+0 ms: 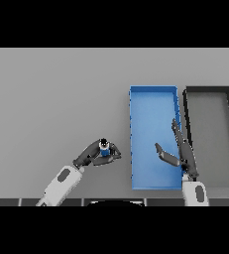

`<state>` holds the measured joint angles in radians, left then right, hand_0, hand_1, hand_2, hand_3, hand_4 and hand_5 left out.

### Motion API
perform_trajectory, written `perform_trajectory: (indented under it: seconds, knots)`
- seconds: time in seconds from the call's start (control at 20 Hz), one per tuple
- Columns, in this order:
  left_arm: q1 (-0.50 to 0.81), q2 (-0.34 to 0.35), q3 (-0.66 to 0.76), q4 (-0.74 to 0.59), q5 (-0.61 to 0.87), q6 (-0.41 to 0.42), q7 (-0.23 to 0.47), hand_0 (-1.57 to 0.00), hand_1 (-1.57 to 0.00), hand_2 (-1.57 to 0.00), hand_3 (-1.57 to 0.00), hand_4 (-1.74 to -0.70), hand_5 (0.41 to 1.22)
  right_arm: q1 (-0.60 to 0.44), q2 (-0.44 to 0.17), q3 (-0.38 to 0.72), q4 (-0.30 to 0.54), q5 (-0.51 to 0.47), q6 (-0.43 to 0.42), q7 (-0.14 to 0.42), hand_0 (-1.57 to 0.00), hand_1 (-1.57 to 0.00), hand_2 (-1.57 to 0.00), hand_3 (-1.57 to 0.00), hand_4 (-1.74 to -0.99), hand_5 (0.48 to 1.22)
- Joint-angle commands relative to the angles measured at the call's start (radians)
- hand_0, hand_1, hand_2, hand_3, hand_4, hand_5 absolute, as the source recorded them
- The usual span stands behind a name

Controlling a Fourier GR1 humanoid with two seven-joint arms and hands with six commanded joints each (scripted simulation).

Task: Pick up the blue pipe and place it into the blue bin.

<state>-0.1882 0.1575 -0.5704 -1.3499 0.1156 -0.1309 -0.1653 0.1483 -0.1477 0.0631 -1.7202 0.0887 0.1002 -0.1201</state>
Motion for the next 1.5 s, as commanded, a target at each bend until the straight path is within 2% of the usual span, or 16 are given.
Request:
perform_trajectory:
  seconds: [0.0,0.15,0.25,0.3,0.4,0.75,0.95,1.05,1.2,1.3,1.45]
  knots:
    - [-0.005,0.006,-0.003,-0.010,-0.017,0.021,0.021,-1.28,-1.31,-1.34,-1.27,-1.63,1.118,-0.004,0.004,0.011,0.003,0.012,0.000,-0.003,0.00,0.00,0.00,0.00,-1.258,0.615]
    - [-0.010,-0.005,-0.014,-0.022,-0.030,0.036,0.001,-1.42,-1.44,-1.45,-1.37,-1.68,1.168,-0.005,0.004,0.012,-0.003,0.017,-0.003,-0.005,0.00,0.00,0.00,0.00,-1.250,0.622]
    - [-0.010,-0.014,-0.021,-0.062,-0.021,0.037,-0.026,-1.47,-1.49,-1.50,-1.40,-1.70,1.187,-0.018,-0.004,0.005,0.007,0.021,-0.007,0.022,0.00,0.00,0.00,0.00,-1.244,0.623]
    - [-0.025,-0.014,-0.016,-0.087,-0.012,0.038,-0.024,-1.49,-1.50,-1.51,-1.42,-1.71,1.194,-0.006,-0.004,0.008,0.001,0.015,0.001,0.006,0.00,0.00,0.00,0.00,-1.248,0.627]
    - [-0.020,0.000,-0.031,-0.154,-0.007,0.029,-0.028,-1.52,-1.53,-1.53,-1.43,-1.71,1.204,-0.007,-0.012,0.003,-0.007,0.015,-0.001,0.012,0.00,0.00,0.00,0.00,-1.239,0.629]
    - [-0.104,-0.008,-0.036,-0.221,0.024,-0.002,0.108,-1.56,-1.56,-1.56,-1.45,-1.73,1.217,0.000,-0.015,0.003,0.004,0.030,-0.003,-0.025,0.00,0.00,0.00,0.00,-1.208,0.640]
    - [-0.103,0.002,-0.042,-0.253,0.032,-0.017,0.116,-1.57,-1.57,-1.57,-1.44,-1.73,1.219,0.005,-0.008,0.004,-0.002,0.025,-0.006,-0.009,0.00,0.00,0.00,0.00,-1.184,0.629]
    - [-0.106,-0.011,-0.047,-0.246,0.030,-0.010,0.147,-1.57,-1.57,-1.57,-1.44,-1.73,1.219,0.006,-0.004,0.003,0.003,0.024,-0.007,-0.009,0.00,0.00,0.00,0.00,-1.174,0.629]
    - [-0.091,0.000,-0.051,-0.256,0.025,-0.013,0.138,-1.57,-1.57,-1.57,-1.44,-1.73,1.220,0.012,-0.009,-0.004,0.007,0.020,-0.006,-0.031,0.00,0.00,0.00,0.00,-1.192,0.628]
    - [-0.086,0.007,-0.051,-0.267,0.020,-0.013,0.135,-1.57,-1.57,-1.57,-1.44,-1.73,1.220,0.004,-0.004,0.000,0.013,0.024,-0.008,-0.021,0.00,0.00,0.00,0.00,-1.207,0.619]
    - [-0.089,0.008,-0.049,-0.260,0.017,-0.015,0.137,-1.57,-1.57,-1.57,-1.44,-1.73,1.221,0.004,-0.014,-0.005,-0.020,-0.039,0.041,-0.059,0.00,0.00,0.00,0.00,-1.195,0.610]
